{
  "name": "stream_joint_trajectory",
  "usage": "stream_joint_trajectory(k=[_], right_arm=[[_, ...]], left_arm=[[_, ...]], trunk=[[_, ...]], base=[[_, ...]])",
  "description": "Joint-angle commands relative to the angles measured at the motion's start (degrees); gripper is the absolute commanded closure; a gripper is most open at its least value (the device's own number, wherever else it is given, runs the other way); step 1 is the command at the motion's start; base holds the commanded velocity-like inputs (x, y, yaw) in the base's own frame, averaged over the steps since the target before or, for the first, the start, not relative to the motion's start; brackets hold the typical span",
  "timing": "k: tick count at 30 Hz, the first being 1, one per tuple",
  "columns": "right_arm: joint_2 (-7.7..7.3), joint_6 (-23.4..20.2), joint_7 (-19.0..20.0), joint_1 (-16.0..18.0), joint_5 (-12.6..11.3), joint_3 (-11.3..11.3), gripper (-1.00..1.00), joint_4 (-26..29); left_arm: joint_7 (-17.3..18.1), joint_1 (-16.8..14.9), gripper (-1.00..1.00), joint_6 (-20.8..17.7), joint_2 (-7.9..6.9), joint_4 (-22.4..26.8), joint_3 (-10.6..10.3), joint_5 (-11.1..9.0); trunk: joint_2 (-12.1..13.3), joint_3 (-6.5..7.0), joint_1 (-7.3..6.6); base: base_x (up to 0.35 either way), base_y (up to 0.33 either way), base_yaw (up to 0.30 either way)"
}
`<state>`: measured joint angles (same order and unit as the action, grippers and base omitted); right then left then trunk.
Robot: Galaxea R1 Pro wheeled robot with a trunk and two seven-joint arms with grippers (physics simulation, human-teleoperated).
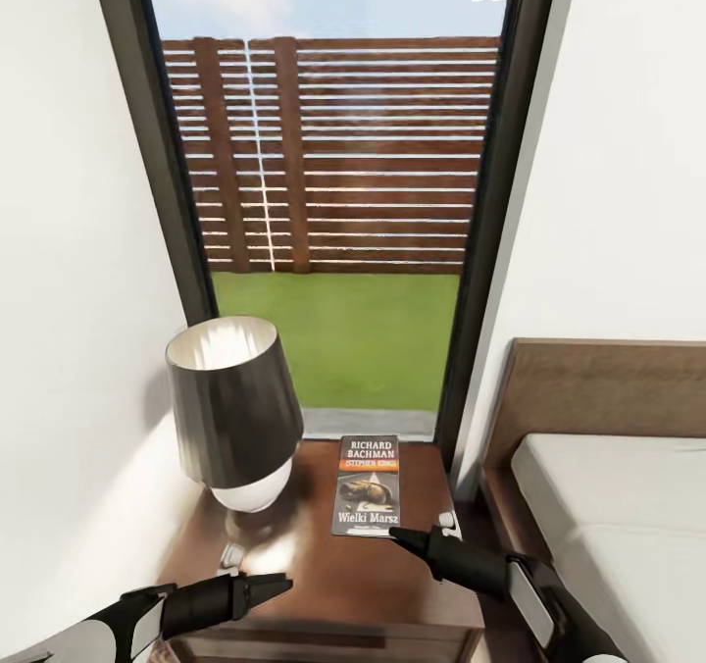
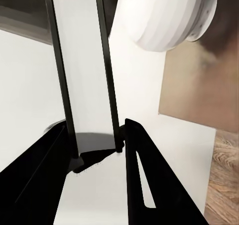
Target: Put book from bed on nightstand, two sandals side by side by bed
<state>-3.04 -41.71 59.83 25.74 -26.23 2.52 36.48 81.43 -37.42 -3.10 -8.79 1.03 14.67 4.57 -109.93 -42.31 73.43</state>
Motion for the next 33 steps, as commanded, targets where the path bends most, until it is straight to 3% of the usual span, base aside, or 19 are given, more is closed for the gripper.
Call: stream_joint_trajectory(k=[1,10,16,33], right_arm=[[0.01,-0.37,0.11,0.03,-0.22,0.05,1.00,-0.01],[0.05,-0.34,0.11,0.02,-0.22,0.03,1.00,-0.06],[0.05,-0.32,0.11,0.05,-0.22,0.06,1.00,-0.06],[0.03,-0.34,0.11,0.05,-0.22,0.08,1.00,-0.07]], left_arm=[[0.19,-0.03,-1.00,-0.33,0.00,0.02,0.45,0.49],[0.93,-0.03,-1.00,-0.33,0.00,0.02,0.45,0.53],[8.57,-0.03,-1.00,-0.29,-0.06,0.02,0.48,0.50],[8.57,-0.03,-1.00,-0.48,0.00,0.02,0.54,0.27]], trunk=[[-0.02,-0.06,0.01],[-0.02,-0.06,0.01],[-0.02,-0.06,0.01],[-0.42,-0.24,0.23]], base=[[0.234,0.000,0.000],[0.185,0.000,0.000],[0.015,0.000,0.000],[0.000,0.000,0.000]])
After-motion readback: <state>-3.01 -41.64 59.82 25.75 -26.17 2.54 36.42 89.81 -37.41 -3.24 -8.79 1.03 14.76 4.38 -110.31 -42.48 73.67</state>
